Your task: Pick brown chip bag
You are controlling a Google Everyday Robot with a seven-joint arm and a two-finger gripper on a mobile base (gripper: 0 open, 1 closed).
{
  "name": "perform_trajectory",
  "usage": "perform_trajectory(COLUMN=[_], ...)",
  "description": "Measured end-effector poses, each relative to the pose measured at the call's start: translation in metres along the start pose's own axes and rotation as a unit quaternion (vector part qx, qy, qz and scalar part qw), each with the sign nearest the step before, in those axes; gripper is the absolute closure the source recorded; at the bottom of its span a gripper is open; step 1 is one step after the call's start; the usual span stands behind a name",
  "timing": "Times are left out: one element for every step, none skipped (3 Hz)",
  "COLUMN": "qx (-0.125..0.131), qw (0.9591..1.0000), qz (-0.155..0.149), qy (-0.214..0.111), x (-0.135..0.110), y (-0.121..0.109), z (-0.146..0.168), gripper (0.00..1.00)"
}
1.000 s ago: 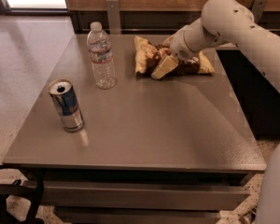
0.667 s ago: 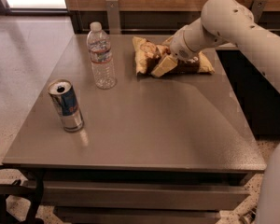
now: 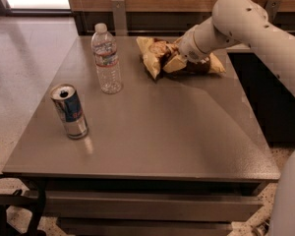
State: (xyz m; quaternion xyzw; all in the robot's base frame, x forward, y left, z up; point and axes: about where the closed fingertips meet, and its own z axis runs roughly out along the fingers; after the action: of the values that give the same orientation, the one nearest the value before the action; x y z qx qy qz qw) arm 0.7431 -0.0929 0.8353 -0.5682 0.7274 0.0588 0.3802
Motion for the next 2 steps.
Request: perform_trajectory(qx=[-0.001, 0.016], qw=[0.9999, 0.9994], qz=[-0.008, -0.019], qy=[-0.01, -0.022], x=[-0.012, -0.027], y=[-0.005, -0.013], z=[-0.007, -0.032], gripper=[1.0, 1.0])
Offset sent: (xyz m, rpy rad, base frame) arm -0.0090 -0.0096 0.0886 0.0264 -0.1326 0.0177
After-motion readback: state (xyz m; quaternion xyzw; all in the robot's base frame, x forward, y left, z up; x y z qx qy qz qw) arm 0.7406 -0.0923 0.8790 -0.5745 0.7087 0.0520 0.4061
